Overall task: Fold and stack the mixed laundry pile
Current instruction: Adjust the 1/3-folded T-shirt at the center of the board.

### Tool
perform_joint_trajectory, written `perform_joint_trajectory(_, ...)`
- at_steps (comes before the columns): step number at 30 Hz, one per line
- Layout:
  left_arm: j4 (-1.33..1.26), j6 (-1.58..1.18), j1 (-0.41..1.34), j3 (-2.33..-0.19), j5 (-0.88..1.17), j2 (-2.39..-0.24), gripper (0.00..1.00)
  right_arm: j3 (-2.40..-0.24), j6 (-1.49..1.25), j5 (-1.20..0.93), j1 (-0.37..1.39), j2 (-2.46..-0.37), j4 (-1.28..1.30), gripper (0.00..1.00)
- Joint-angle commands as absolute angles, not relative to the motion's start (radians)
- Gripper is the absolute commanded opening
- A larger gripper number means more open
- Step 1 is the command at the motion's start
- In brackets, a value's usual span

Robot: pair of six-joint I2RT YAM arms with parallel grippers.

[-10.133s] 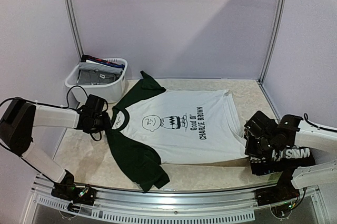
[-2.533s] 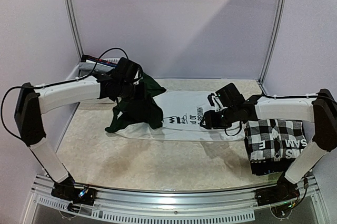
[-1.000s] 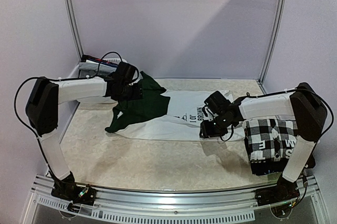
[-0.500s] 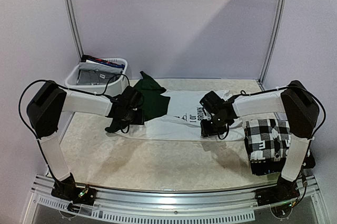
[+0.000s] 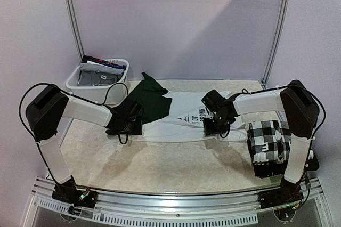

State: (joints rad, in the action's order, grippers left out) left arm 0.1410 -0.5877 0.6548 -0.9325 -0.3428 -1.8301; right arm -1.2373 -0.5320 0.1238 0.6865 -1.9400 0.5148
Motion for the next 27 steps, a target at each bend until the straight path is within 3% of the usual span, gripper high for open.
perform_joint_trajectory(1, 0.179, -0.605, 0.663, -0.895, -0.367, -1.835, 0.56, -1.255, -0.520, 0.152, 0.672, -1.959, 0.546, 0.47)
perform_joint_trajectory(8, 0.187, -0.600, 0.664, -0.881, -0.386, -1.827, 0.56, -1.212, -0.512, 0.073, 0.673, -1.885, 0.560, 0.47)
perform_joint_trajectory(17, 0.209, -0.597, 0.664, -0.841, -0.403, -1.801, 0.55, -1.153, -0.562, 0.149, 0.662, -1.779, 0.619, 0.49)
perform_joint_trajectory(27, 0.182, -0.602, 0.664, -0.815, -0.393, -1.798, 0.54, -1.126, -0.575, 0.115, 0.643, -1.792, 0.586, 0.48)
